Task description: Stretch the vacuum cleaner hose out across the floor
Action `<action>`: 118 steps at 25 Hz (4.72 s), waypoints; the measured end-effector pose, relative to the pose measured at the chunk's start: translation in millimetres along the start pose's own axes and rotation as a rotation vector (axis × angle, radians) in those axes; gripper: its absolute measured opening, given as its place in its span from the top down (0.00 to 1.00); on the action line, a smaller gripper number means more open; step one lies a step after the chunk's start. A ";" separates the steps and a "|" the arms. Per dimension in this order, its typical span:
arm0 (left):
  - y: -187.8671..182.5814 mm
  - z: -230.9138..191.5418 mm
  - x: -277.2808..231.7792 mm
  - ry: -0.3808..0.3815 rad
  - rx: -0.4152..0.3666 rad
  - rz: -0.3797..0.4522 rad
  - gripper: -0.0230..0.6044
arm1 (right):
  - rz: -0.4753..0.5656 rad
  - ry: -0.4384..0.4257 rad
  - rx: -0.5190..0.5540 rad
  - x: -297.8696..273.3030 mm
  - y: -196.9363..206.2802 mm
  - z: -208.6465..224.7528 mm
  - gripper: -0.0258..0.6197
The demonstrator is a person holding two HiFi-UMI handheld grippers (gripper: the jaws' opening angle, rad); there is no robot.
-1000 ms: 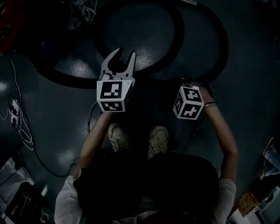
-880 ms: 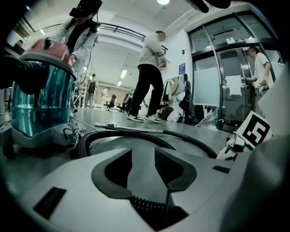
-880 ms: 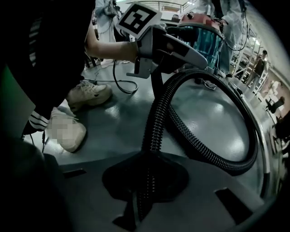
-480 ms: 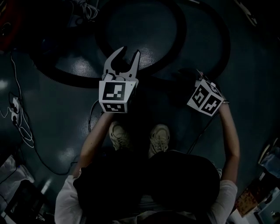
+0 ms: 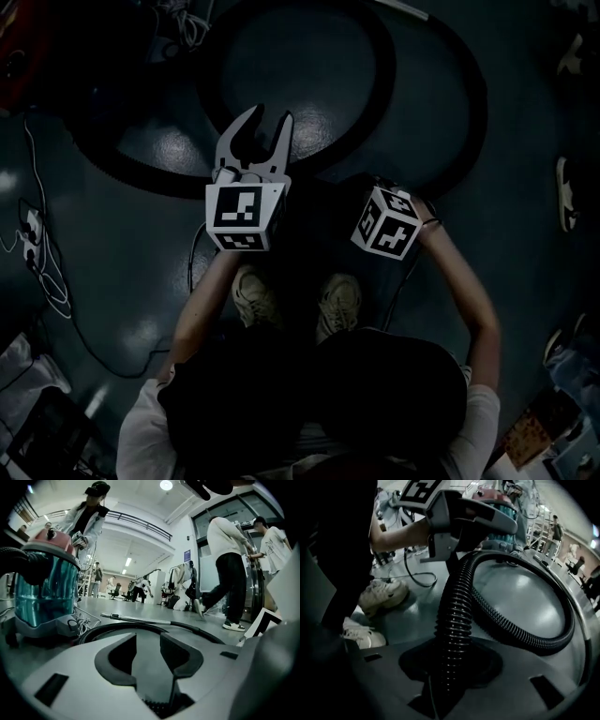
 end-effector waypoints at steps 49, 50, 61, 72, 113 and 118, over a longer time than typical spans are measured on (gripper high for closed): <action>3.2 -23.1 -3.3 0.260 0.621 0.132 0.56 | 0.462 0.306 -0.457 19.5 -105.8 84.1 0.71; 2.8 -23.8 -5.8 0.257 0.616 0.128 0.54 | 0.461 0.297 -0.448 19.7 -106.6 82.6 0.71; -5.3 -29.2 -17.5 0.173 0.548 0.065 0.56 | 0.439 0.464 -0.200 16.5 -116.8 54.6 0.71; -21.3 -51.8 -9.8 0.141 0.584 0.157 0.56 | 0.273 0.707 -0.005 15.9 -64.1 43.6 0.70; -43.3 -39.4 2.1 0.093 0.553 0.347 0.53 | -0.005 0.778 -0.310 41.3 37.2 55.5 0.67; -38.2 -50.9 16.4 0.088 0.587 0.209 0.53 | -0.008 0.789 -0.354 45.2 30.8 72.2 0.67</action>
Point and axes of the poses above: the fingertips, and each gripper's own axes: x backward along the fingers, z to its right, y out of its underside, the point moved 9 cm from there along x, backward along the fingers, and after that the axes turned 13 degrees about y, right-handed, at the moved point
